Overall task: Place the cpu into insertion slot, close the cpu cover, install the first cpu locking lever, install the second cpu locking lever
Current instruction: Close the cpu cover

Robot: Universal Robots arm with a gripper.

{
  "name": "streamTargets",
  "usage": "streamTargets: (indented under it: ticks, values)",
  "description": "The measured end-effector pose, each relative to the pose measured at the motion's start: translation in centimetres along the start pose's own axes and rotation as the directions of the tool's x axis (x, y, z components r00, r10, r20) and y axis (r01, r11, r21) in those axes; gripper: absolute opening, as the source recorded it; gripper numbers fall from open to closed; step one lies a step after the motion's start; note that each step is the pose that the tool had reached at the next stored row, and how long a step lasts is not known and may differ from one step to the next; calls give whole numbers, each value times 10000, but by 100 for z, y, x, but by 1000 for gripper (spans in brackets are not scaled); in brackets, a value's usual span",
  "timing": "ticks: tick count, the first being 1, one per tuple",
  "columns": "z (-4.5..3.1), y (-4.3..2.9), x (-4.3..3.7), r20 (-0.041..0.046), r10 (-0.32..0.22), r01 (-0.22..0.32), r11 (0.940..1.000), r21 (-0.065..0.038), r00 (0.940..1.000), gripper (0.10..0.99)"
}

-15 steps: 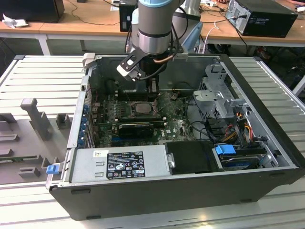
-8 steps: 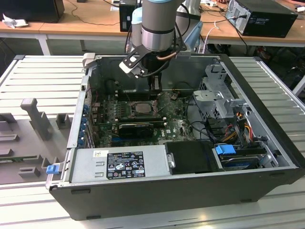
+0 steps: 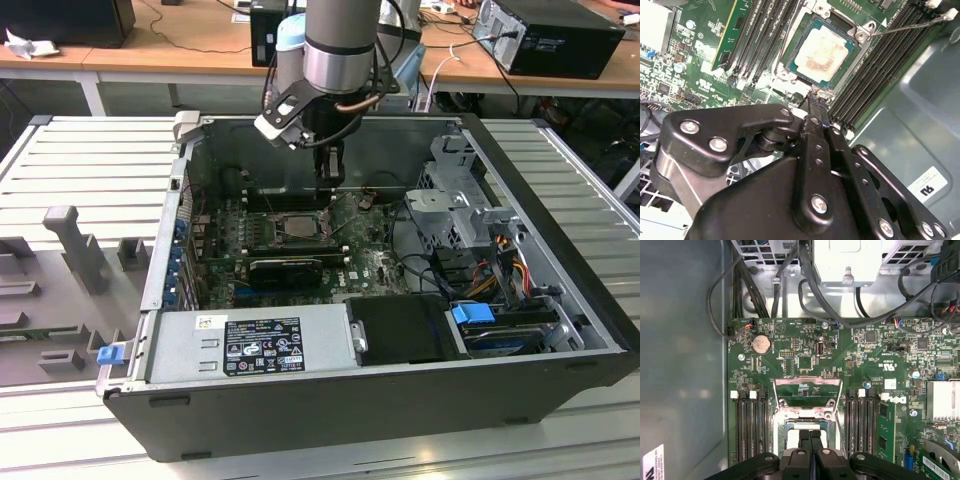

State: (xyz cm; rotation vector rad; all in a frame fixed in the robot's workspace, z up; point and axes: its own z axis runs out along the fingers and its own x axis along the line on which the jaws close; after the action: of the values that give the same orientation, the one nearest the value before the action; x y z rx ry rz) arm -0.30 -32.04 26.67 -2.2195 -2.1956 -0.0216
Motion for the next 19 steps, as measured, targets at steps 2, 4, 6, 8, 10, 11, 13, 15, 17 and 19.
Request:
streamTargets:
  ticks: [2, 4, 6, 8, 10, 11, 13, 15, 17, 19]
  values:
    - [-25, 22, 1, 0, 1, -1, 10000, 52, 10000, 106]
    - [-58, 52, 2, 1, 3, -3, 9999, 127, 10000, 106]
    - [-69, 114, 4, -1, 4, -4, 9998, 213, 10000, 106]
    - [-71, 285, 4, 3, 7, -7, 9996, 290, 10000, 106]
    - [-61, 388, 6, 1, 6, -7, 9996, 296, 10000, 106]
    - [-55, 429, 6, 1, 6, -6, 9996, 297, 10000, 106]
    - [-32, 503, 7, 17, 6, -6, 9996, 296, 10000, 106]
    - [-4, 544, 7, 20, 4, -4, 9996, 290, 10000, 106]
    - [18, 575, 7, 22, -1, 0, 9996, 274, 10000, 106]
    - [30, 618, 7, 29, -3, 3, 9997, 224, 10000, 106]
